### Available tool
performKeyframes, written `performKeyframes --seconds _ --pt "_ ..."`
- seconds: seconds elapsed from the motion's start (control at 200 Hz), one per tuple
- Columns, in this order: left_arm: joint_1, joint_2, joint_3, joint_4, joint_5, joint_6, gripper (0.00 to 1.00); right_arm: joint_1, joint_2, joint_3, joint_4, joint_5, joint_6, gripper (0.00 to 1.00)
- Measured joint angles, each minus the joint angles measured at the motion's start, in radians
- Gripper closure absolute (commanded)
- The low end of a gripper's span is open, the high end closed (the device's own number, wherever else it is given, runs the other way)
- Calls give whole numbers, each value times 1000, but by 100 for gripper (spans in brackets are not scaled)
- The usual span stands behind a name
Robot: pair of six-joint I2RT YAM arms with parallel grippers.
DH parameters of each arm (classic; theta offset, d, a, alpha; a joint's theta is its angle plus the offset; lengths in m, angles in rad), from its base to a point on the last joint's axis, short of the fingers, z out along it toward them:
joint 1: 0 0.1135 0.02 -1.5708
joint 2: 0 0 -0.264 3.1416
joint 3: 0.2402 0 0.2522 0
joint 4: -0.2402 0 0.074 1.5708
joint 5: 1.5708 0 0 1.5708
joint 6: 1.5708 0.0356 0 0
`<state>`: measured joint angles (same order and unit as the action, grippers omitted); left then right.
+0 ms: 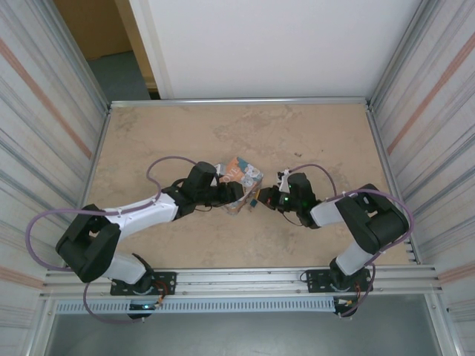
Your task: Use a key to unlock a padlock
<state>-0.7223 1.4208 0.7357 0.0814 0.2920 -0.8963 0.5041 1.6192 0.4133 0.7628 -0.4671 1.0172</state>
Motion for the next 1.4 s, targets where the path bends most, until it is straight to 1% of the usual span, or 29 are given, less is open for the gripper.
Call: performKeyframes --seconds 0.341,0.631,0.867,0.997,1.202,1.313,1.398 --pt "0 0 -9 -7 0 -3 46 -72 0 1 0 -1 20 100" --pt "0 0 -8 -10 3 -1 46 -78 0 17 -8 16 29 100" --pt "0 -38 12 -94 -4 10 45 -79 -10 19 -21 33 29 100" --pt "0 -121 12 -130 -31 16 45 -98 -74 19 -97 41 12 100" --pt "1 -290 11 -213 -113 41 40 -164 -256 19 -266 59 -63 100" --pt "10 -383 1 -262 -162 60 36 -187 -362 24 -392 71 -127 100" --pt "24 -447 -16 -297 -196 69 32 -193 -426 59 -516 74 -189 100"
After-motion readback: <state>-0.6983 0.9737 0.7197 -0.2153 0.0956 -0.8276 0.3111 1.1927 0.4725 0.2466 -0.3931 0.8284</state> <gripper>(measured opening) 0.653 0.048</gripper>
